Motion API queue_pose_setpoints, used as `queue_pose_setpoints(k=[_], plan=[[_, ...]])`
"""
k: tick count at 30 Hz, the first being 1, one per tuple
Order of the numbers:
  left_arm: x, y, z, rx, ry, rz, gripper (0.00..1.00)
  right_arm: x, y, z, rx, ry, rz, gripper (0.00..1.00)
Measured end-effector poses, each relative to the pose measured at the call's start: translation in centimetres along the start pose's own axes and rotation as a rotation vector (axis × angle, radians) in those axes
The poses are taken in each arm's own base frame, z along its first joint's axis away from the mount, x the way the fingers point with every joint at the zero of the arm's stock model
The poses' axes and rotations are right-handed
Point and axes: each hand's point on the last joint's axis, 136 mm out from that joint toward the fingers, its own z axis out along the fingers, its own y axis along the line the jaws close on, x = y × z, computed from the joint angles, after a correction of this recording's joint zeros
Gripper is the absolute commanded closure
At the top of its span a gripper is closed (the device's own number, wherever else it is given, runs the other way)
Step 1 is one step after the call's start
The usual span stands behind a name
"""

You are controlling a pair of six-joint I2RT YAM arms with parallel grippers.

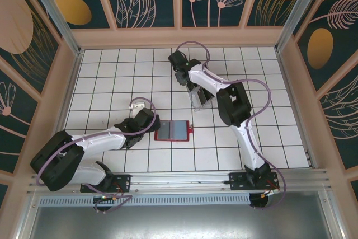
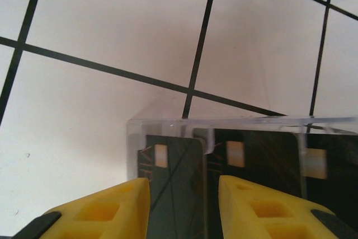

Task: Put the credit cards into the card holder

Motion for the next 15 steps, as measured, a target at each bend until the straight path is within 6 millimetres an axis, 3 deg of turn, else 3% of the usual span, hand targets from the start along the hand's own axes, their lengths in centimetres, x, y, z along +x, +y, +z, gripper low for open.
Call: queue_pose_setpoints(k=[15], plan=[[0.00,-0.10,0.15,0.002,-0.003,-0.002,0.01,0.53,0.63,0.20,-0.030,0.021,-0.006,0.78]])
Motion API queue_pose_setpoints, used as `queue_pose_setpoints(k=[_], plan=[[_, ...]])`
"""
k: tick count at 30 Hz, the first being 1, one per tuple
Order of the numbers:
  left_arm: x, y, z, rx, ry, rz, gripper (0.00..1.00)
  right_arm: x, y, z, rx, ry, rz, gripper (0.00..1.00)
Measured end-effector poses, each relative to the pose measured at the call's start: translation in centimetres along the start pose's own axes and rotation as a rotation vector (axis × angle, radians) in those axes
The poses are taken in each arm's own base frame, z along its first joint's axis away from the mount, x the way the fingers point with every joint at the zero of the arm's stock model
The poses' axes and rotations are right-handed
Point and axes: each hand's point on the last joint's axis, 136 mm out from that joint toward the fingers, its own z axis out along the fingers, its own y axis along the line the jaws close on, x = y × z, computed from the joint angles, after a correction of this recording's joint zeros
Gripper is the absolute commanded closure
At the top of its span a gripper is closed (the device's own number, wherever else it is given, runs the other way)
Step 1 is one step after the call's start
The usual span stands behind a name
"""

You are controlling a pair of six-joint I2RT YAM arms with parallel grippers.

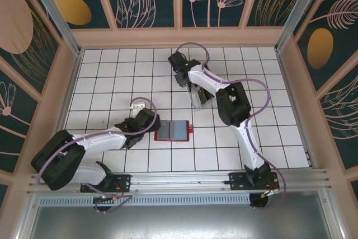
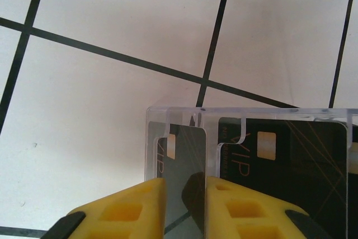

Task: Put the credit cards into the card holder

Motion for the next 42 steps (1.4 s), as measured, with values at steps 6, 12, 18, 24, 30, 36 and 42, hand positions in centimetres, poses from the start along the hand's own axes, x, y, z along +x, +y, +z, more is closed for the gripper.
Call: queue_pose_setpoints(k=[6,12,18,24,30,36,42], plan=[[0.09,0.01,0.10,-0.002,0.002,0.001,0.02,0.06,0.30,0.00,-0.018,0.003,0.002,0.78],[0.13,0.00,0.15,-0.002,0.003,0.002,0.01,0.12,0.49,0.08,-0.043,0.010,0.012,0.79],[0.14,-0.03,0.15,0.000,0.004,0.001,0.01,0.15,0.16,0.40,-0.073,0.022,0.049,0.81],[0.30,0.01,0.26,-0.003,0.009,0.004,0.01,0.16,-0.05,0.57,-0.090,0.028,0.064,0.83],[0.39,-0.08,0.27,0.002,0.014,0.004,0.01,0.13,0.29,0.53,-0.109,0.029,0.078,0.85],[0.44,-0.13,0.27,0.005,0.017,0.004,0.02,0.02,0.26,0.40,-0.123,0.029,0.090,0.89],[0.46,-0.15,0.27,0.006,0.018,0.004,0.01,-0.46,-0.06,-0.04,-0.134,0.016,0.105,0.95]])
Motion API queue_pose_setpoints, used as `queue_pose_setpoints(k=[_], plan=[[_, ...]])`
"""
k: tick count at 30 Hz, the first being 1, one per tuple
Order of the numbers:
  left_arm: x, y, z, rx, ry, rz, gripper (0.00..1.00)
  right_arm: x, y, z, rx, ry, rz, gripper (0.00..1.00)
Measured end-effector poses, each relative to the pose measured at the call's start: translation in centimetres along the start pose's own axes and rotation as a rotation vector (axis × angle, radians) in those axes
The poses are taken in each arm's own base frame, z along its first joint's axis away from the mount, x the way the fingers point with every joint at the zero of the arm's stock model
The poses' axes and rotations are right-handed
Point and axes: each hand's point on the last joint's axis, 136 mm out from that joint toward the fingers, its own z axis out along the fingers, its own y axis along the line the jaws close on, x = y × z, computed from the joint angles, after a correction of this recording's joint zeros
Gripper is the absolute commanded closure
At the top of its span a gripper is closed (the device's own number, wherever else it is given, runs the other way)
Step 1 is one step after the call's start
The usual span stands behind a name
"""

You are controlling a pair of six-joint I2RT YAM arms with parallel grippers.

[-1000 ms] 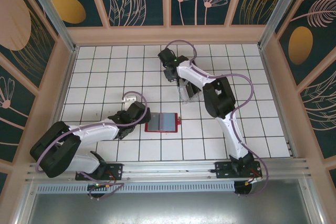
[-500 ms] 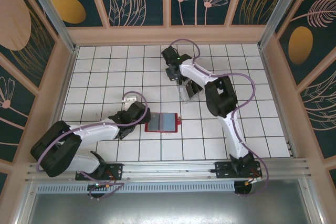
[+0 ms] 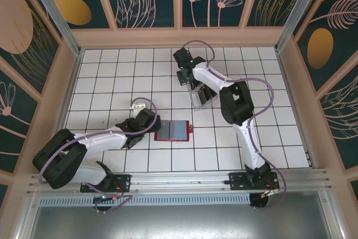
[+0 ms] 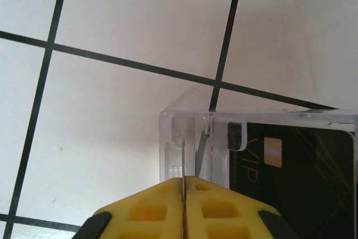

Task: Put the credit cards into the card holder

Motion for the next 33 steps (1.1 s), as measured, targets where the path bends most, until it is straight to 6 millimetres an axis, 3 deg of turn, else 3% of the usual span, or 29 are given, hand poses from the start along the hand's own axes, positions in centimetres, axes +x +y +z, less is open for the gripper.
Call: queue_pose_setpoints(k=[3,15,20,26,29,33], plan=[[0.0,0.0,0.0,0.001,0.001,0.000,0.01,-0.1,-0.1,0.0,-0.006,-0.002,0.011,1.00],[0.1,0.0,0.0,0.000,0.002,0.001,0.01,-0.7,-0.1,-1.1,-0.037,-0.017,0.023,1.00],[0.1,0.0,0.0,0.000,0.002,0.000,0.02,-2.1,-0.2,-4.1,-0.068,-0.070,0.050,1.00],[0.0,0.0,0.0,0.001,0.001,0.000,0.01,-4.1,0.5,-9.1,-0.129,-0.169,0.078,1.00],[-0.2,0.0,-0.2,0.005,-0.005,0.004,0.02,-3.7,2.1,-11.5,-0.172,-0.206,0.081,1.00],[-0.5,-0.1,-0.6,0.014,-0.013,0.021,0.01,-1.1,5.2,-14.7,-0.276,-0.232,0.093,1.00]])
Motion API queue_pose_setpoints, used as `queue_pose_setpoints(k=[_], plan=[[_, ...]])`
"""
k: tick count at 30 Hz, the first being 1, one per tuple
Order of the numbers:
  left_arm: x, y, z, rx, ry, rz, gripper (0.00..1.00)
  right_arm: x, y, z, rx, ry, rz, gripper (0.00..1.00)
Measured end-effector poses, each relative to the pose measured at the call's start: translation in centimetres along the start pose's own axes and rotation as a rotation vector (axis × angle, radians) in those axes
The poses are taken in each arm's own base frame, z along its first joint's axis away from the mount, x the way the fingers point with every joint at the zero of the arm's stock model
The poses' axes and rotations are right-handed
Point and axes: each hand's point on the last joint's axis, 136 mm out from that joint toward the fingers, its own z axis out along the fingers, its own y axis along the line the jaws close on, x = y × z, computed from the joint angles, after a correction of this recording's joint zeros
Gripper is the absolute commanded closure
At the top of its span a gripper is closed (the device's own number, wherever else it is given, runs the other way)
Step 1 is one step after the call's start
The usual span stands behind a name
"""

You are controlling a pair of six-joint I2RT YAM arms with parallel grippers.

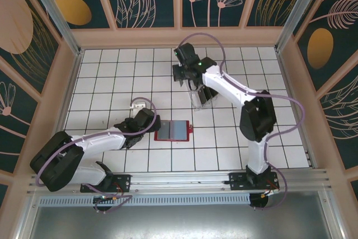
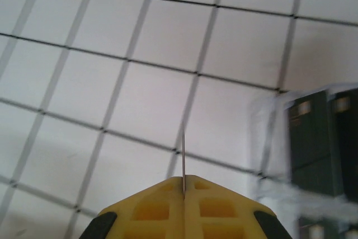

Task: Put the credit cards into the card holder

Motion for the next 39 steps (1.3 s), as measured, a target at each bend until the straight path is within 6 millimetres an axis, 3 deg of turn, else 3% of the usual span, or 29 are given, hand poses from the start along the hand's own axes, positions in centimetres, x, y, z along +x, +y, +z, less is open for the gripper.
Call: queue_pose_setpoints(k=[5,10,16,24,30,39], plan=[[0.2,0.1,-0.3,0.002,0.014,0.035,0.01,4.8,3.4,-3.1,-0.167,-0.024,0.097,1.00],[0.3,-0.2,-0.7,0.027,0.028,0.059,0.01,10.1,4.2,-4.9,-0.297,-0.053,0.251,1.00],[0.5,-0.8,-1.1,0.070,0.044,0.073,0.02,14.9,5.4,-5.7,-0.391,-0.066,0.360,1.00],[1.5,-1.5,-1.3,0.110,0.068,0.097,0.01,17.4,3.9,-6.6,-0.435,-0.154,0.500,1.00],[3.0,-2.2,-1.1,0.107,0.093,0.153,0.01,17.7,3.5,-6.6,-0.464,-0.182,0.559,1.00],[3.4,-1.4,-0.7,0.055,0.082,0.151,0.01,18.5,3.2,-5.7,-0.488,-0.194,0.596,1.00]])
